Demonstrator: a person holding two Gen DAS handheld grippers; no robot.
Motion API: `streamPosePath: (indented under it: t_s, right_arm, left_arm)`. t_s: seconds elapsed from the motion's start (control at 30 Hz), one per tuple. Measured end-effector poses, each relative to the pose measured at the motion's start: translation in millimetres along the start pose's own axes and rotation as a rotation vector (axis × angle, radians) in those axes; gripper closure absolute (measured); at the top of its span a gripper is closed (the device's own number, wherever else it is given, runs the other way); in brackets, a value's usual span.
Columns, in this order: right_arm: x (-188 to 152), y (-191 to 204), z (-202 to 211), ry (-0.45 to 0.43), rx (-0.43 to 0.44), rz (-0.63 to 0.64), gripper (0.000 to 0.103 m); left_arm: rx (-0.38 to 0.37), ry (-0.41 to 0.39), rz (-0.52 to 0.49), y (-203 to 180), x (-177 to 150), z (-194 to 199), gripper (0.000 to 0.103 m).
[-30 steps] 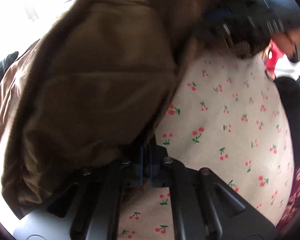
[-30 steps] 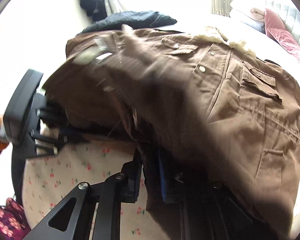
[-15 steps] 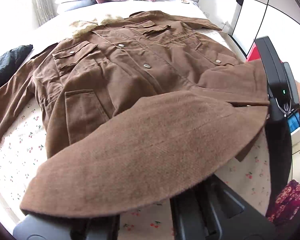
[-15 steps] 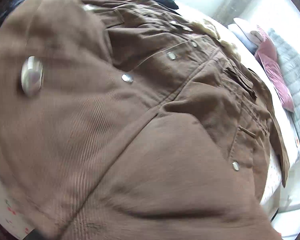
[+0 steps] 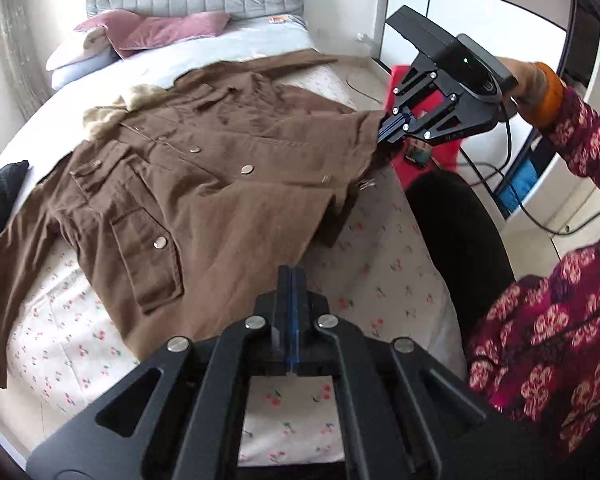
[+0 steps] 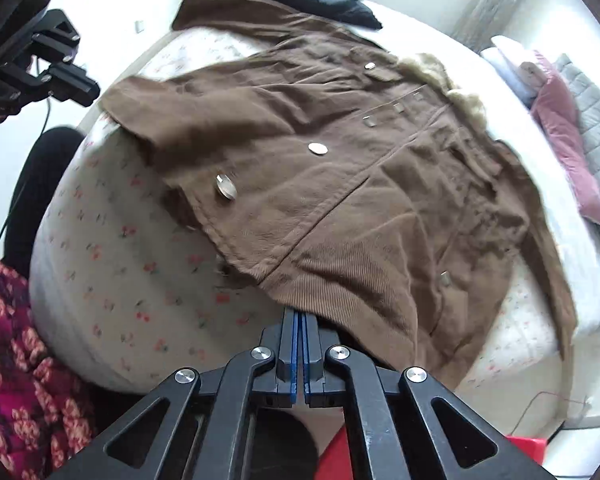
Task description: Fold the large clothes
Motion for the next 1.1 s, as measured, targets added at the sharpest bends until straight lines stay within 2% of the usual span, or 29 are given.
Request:
streamPosePath:
  t_s: [0.03,0.07,0.13,0.2,0.27,0.33,0.37,0.4,0.43,0.53,0.6,0.77,0.83,0.97,1.03,1.1]
  right_arm:
    - [-8.4,12.2,-7.3,0.029,0.048,0.034,0.103]
    - [-15.3,19.3,-14.6,0.055,0.056,0.058,0.103]
    - [-24.2,18.8,-21.6,0.071,0.030,0.028,0.102]
    - [-28.0,5.0,-15.8,0.048,0.013,-0.058,0.098]
    - [-35.7,-12.9,0.3,-0.012,-0.021,-0.146,0.086]
    - [-50.8,-27.3,18.2,-0.066,-0.074,-0.222,0.062]
    - [-60.0,-38.4,22.7,-0.084,-0.099,-0.261,0.056]
    - [-71.5,-48.5,27.7,-0.098,-0.127,-0.305,0.049]
    - [-83.4,-58.0,29.7,-0.103,-0.146,-0.350,0.046]
    - [-118.5,-76.8,25.8,-0.099,-0.160,-0.494,0.045]
    - [-136.1,-84.4,18.9,-0.097,-0.138,-0.569,0.045]
    - [-156.2,-93.3,-13.1,-0.070,-0.131,-0.650,0.045]
    - [-154.9,-102.9,-19.4,-0.110,-0.125,-0.693,0.045]
    - [-148.7,-126.3,-21.9,-0.225,-0.153,-0.774,0.045]
    - [-148.6,-137.2,-19.7,-0.301,-0.171,-0.834,0.045]
    - [-150.5,-145.4,-29.5,-0.342,-0.173,-0.886,0.045]
  left_arm:
    - [-0.019,0.042,0.010,-0.8,-5.9,-7.1,0.103]
    - [-0.012,0.071,0.024,0.1,-16.4,-13.8,0.103]
    - [0.037,0.080,0.092,10.2,-30.2,-18.6,0.102]
    - [0.128,0.064,0.166,23.1,-41.4,-15.4,0.092]
    - [0.183,0.028,0.228,35.4,-47.9,-7.3,0.056]
    - [0.254,-0.010,0.261,43.1,-56.8,2.5,0.040]
    - [0.285,-0.010,0.279,48.4,-62.2,5.8,0.037]
    - [0.307,-0.001,0.303,54.1,-69.0,7.1,0.036]
    - [0.318,0.011,0.327,61.2,-75.9,4.5,0.036]
    - [0.331,0.028,0.408,74.5,-96.4,0.2,0.036]
    - [0.327,0.029,0.443,79.3,-104.6,-8.1,0.036]
    - [0.356,0.034,0.464,82.3,-111.8,-26.3,0.036]
    - [0.372,0.026,0.489,87.7,-112.1,-30.0,0.039]
    - [0.389,-0.042,0.585,101.8,-108.1,-26.0,0.047]
    - [0.382,-0.092,0.648,107.6,-105.3,-24.0,0.048]
    - [0.374,-0.120,0.704,112.6,-103.0,-27.3,0.048]
Point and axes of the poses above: each gripper's, at about its wrist camera, not at the fingertips, and z roughly against the way its jaws point, y to its left, x to its top, the point moved 3 cm from there along -z, roughly the way its jaws point, and after that the axes turned 1 degree about -y, right-handed, at the moved point
